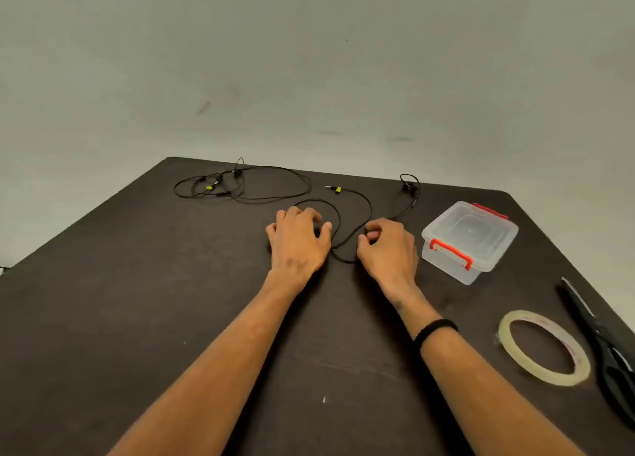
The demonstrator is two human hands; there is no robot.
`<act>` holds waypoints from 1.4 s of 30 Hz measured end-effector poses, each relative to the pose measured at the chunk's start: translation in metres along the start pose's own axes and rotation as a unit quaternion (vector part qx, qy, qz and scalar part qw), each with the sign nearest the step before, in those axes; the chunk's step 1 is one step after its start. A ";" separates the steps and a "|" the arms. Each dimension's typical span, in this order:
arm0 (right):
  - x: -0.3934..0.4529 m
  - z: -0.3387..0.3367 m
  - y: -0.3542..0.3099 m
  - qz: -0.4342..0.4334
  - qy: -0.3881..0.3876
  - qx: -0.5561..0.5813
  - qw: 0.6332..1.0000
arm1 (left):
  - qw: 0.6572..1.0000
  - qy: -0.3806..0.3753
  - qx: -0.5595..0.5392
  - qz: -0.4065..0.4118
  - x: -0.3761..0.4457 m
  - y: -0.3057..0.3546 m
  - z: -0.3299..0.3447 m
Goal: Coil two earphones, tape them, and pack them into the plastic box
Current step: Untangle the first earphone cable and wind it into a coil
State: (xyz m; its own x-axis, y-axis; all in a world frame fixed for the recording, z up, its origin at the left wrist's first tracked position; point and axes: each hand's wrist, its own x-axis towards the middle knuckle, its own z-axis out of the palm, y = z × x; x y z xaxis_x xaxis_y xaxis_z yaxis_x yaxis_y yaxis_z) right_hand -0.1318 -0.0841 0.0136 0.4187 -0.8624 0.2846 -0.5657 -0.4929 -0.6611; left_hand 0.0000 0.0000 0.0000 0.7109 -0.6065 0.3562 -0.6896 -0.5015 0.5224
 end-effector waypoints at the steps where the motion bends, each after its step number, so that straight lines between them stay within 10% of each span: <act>1: 0.001 0.001 0.004 -0.003 -0.008 0.008 1.000 | 1.000 0.001 -0.005 -0.002 0.001 -0.001 0.000; 11: -0.009 -0.009 -0.003 -0.102 -0.148 0.036 0.983 | 0.996 0.028 -0.040 0.072 -0.001 -0.002 -0.005; 21: 0.003 -0.011 0.017 -0.126 0.002 -0.036 0.991 | 0.997 0.006 0.040 0.066 0.006 -0.015 -0.019; 42: 0.008 -0.005 0.019 -0.119 -0.015 -0.131 0.984 | 0.991 -0.048 0.068 0.101 -0.006 -0.002 -0.028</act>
State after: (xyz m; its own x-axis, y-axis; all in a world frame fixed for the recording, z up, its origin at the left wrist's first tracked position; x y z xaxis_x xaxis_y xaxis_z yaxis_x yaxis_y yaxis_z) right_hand -0.1423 -0.1010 0.0069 0.5795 -0.7170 0.3874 -0.6108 -0.6969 -0.3760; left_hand 0.0014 0.0221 0.0184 0.5442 -0.7556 0.3645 -0.8336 -0.4378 0.3368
